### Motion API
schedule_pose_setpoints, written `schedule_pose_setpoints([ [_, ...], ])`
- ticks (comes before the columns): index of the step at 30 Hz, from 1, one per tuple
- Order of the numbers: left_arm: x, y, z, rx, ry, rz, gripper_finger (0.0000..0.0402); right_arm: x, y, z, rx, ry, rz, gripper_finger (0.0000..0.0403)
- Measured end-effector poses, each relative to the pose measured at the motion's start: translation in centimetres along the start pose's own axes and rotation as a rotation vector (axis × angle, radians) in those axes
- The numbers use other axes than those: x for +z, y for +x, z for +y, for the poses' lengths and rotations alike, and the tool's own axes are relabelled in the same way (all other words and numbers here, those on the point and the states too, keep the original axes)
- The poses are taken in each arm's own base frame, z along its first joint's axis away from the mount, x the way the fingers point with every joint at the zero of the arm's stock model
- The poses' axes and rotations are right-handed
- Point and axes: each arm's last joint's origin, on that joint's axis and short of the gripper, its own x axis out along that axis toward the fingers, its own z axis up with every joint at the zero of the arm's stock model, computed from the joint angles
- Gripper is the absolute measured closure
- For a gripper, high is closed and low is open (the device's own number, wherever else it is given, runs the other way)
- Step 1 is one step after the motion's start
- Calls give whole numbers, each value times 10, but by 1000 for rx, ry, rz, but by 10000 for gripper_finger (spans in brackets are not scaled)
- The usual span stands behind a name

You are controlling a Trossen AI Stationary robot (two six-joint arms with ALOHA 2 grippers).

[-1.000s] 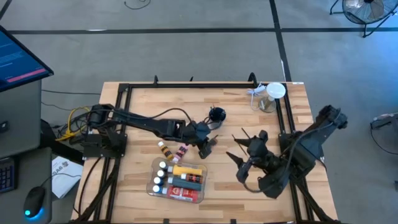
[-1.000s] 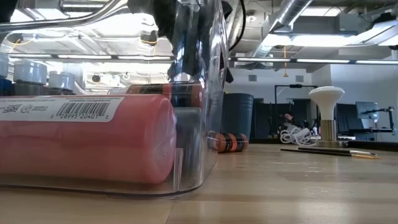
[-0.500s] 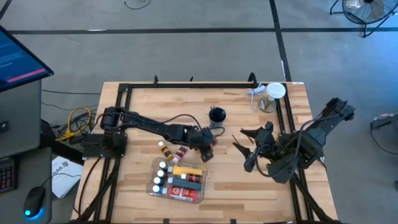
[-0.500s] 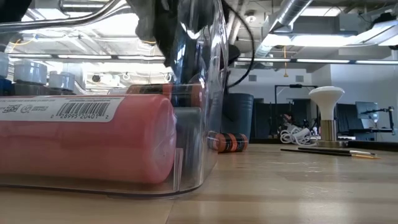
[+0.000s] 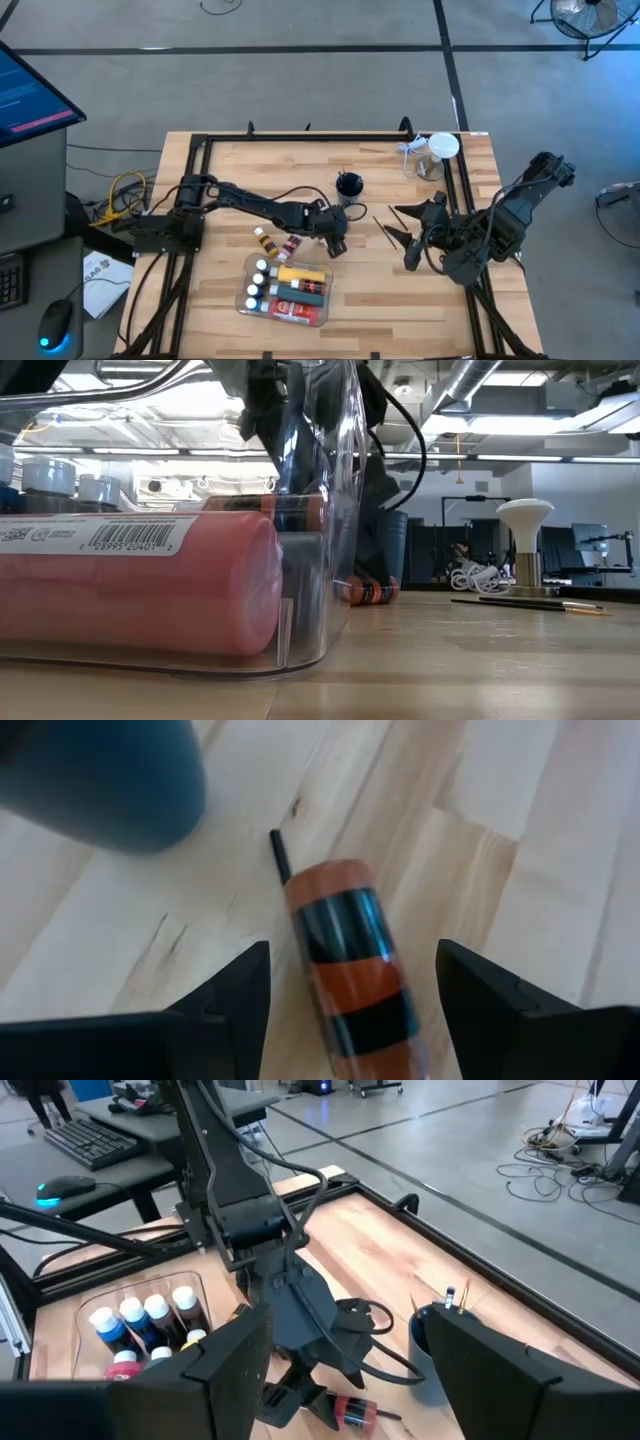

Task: Pick & Place Paint Supplies
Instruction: Put the small brown paint bottle into the transparent bin

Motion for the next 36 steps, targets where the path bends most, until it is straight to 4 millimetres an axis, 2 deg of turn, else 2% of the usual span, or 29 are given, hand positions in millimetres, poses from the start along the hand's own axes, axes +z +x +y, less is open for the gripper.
schedule_pose_setpoints([
  [8, 6, 3, 12, -40, -25, 21, 245, 1, 1, -8, -22, -12, 0, 148],
  [13, 1, 10, 11, -74, -16, 63, 277, 0, 3, -11, -43, -33, 7, 148],
  [26, -4, 12, 10, -19, 14, 71, 315, -1, 4, -13, -54, -59, 19, 148],
  [31, -5, 5, 6, -24, 34, 75, 343, -1, 4, -13, -53, -58, 20, 148],
  [36, 1, -6, 3, -33, 35, 41, 340, -1, 4, -13, -53, -56, 19, 148],
])
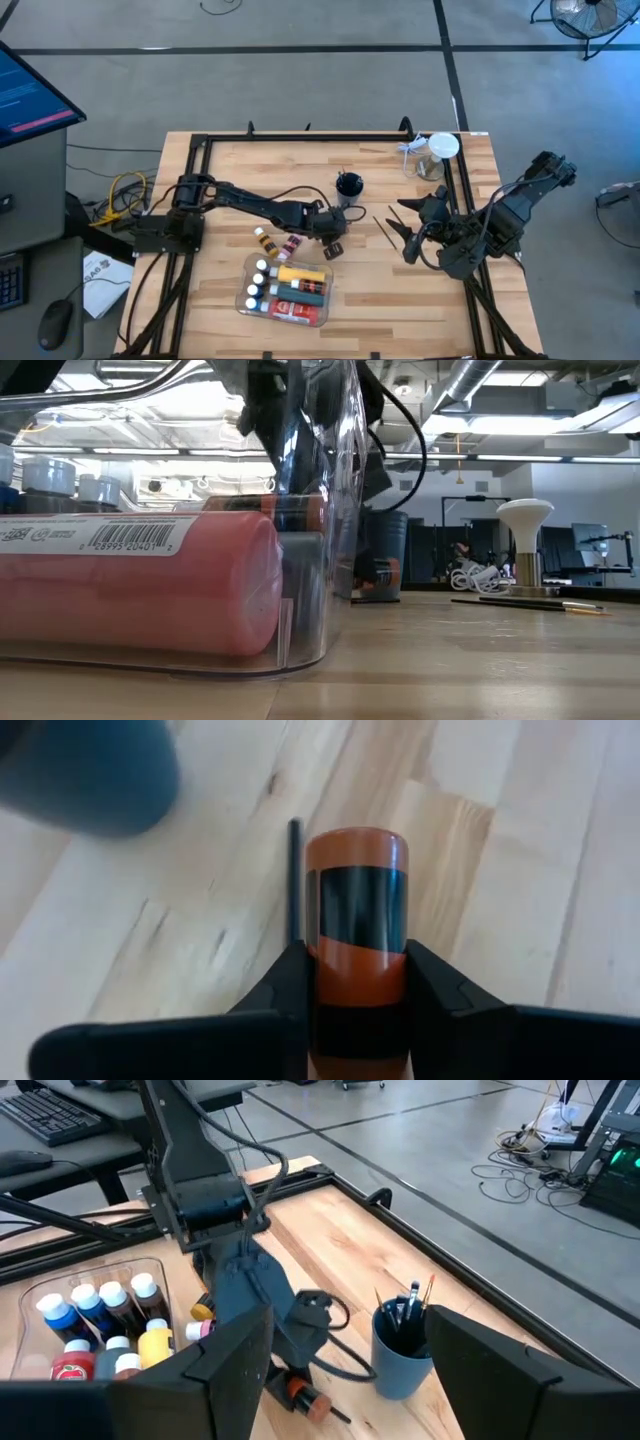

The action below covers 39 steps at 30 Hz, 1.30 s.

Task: Pick & Place Paint Supplies
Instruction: Put the small brown paint bottle into the transparent bin

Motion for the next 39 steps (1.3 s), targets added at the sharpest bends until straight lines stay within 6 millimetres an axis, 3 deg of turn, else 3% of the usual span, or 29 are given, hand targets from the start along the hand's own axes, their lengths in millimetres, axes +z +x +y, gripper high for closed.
schedule_pose_setpoints([
  [7, 10, -27, 2, 16, 17, -51, 337, 0, 0, 0, 1, 7, 0, 148],
  [14, 20, -95, -2, 23, 69, -143, 337, 0, 0, 0, 1, 9, 0, 148],
  [19, 6, -145, -27, -32, 91, -183, 337, 0, 0, 0, 0, 9, 0, 148],
  [24, -28, -173, -68, -131, 88, -138, 337, 1, 3, -1, -15, 14, -1, 148],
  [30, -67, -180, -110, -228, 147, -64, 337, 4, 10, -4, -47, 22, -3, 148],
  [39, -71, -165, -121, -339, 179, 15, 337, 6, 16, -5, -72, 45, -10, 148],
])
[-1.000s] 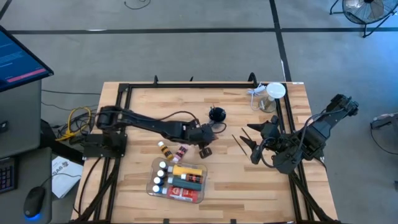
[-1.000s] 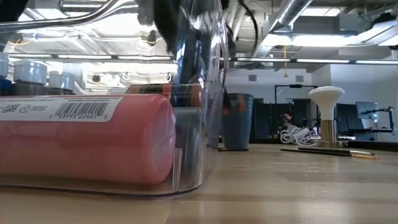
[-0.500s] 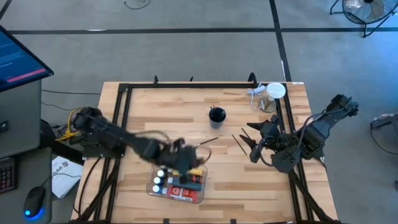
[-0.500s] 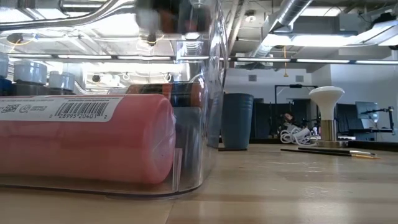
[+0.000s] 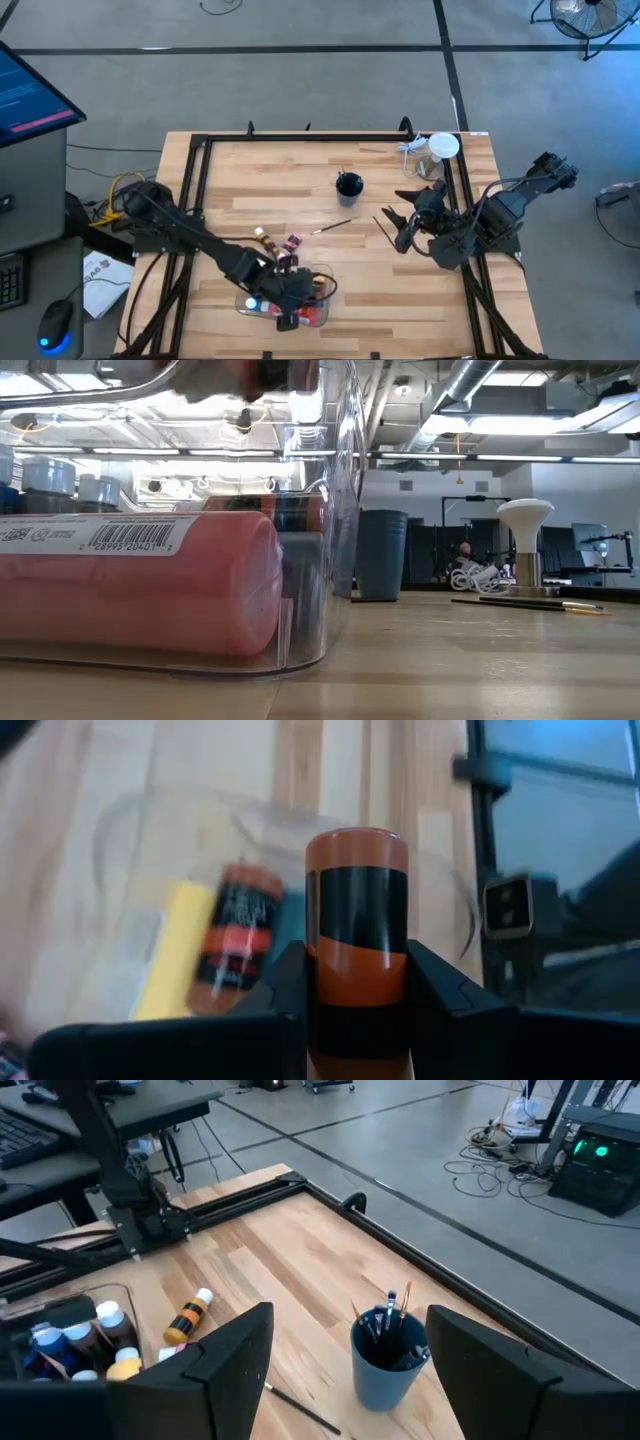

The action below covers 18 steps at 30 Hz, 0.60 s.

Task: Pick & Place Paint Supplies
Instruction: Put the small brown paint bottle into the transparent bin

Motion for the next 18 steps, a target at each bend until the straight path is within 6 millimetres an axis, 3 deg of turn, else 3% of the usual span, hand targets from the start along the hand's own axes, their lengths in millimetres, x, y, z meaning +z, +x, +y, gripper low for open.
schedule_pose_setpoints([
  [9, -16, 26, 1, -41, 10, 52, 337, 1, 1, 1, 1, 11, -4, 148],
  [18, -28, 52, 1, -56, 61, 109, 335, -6, 13, 14, -26, -14, 8, 148],
])
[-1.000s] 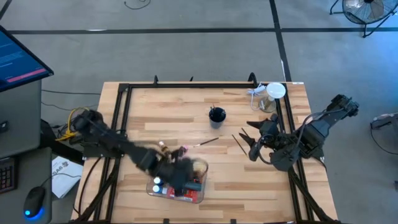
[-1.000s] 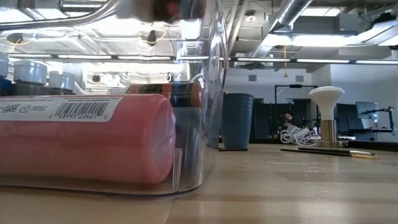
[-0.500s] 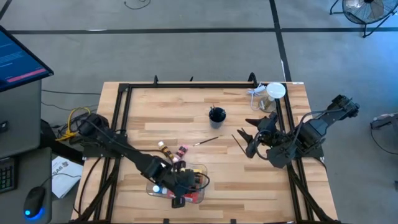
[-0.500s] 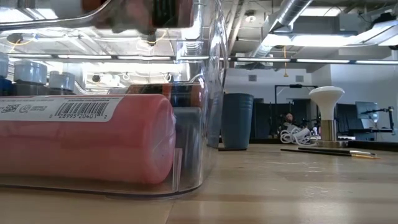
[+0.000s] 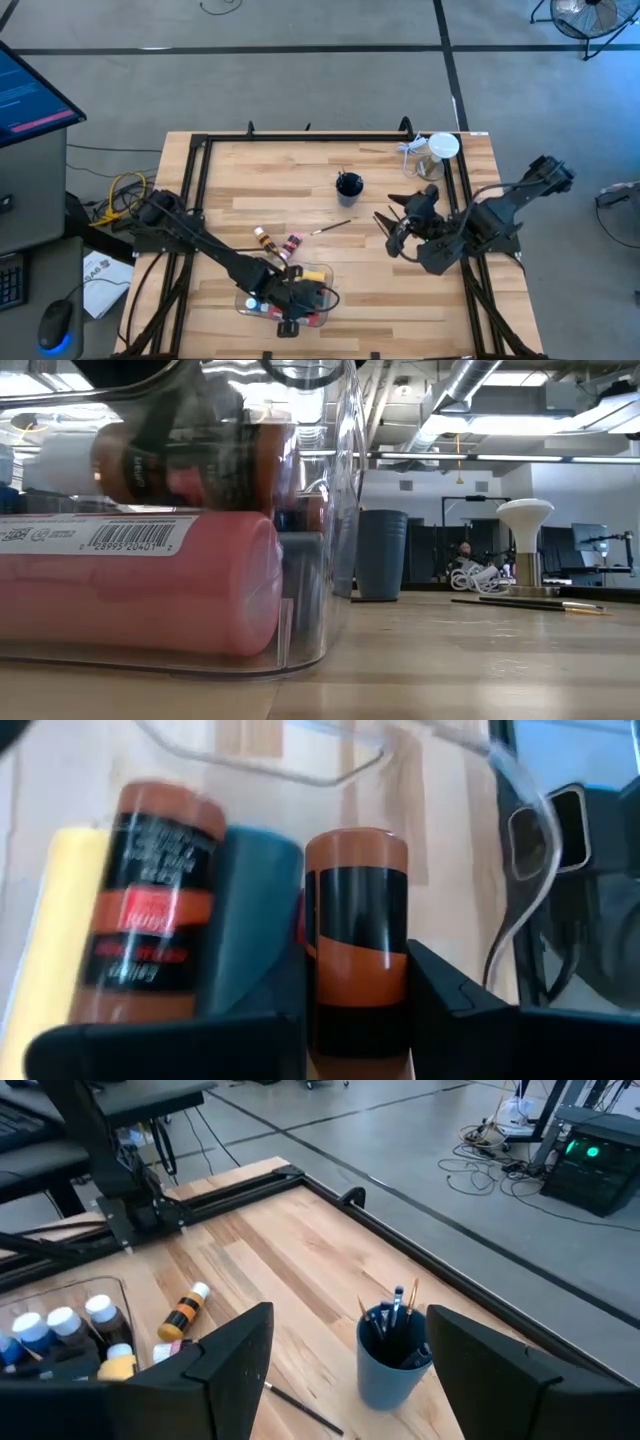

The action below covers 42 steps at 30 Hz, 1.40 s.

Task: Pick & Place Paint Supplies
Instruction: Put the small brown paint bottle into the transparent bin

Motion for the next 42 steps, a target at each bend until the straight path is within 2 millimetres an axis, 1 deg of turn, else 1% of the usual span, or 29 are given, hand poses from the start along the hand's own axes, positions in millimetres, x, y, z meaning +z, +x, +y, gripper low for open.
schedule_pose_setpoints([
  [5, -1, 7, 0, 3, 46, 1, 329, -4, 9, 8, -18, -3, 4, 148],
  [8, 1, 7, 3, 17, 60, -3, 311, -5, 12, 9, -26, -4, 8, 148],
  [14, 3, 10, 9, 44, 70, -11, 262, -4, 10, 12, 1, 13, 13, 148],
  [20, 2, 8, 6, 13, 76, 5, 243, -3, 10, 12, -4, -5, 0, 148],
  [22, 3, -1, 5, 8, 62, -6, 241, -3, 10, 12, -5, -3, -2, 148],
  [25, 10, -24, 3, -9, 33, -71, 241, -3, 9, 13, -2, 3, -4, 148],
  [28, 14, -49, 5, 43, 18, -138, 242, -3, 9, 13, 0, 2, -4, 148],
  [30, 16, -66, 9, 111, 5, -183, 242, -3, 9, 13, -1, 2, -4, 148],
  [32, 16, -75, 16, 175, -29, -195, 242, -3, 9, 13, -1, 1, -4, 148],
  [36, 12, -72, 34, 257, -123, -113, 243, -2, 11, 12, -9, 2, -4, 148],
  [38, 12, -68, 40, 266, -164, -83, 243, -2, 11, 12, -10, 0, -4, 148],
  [42, 1, -60, 48, 268, -272, 15, 253, 0, 10, 10, -3, 1, -13, 148],
])
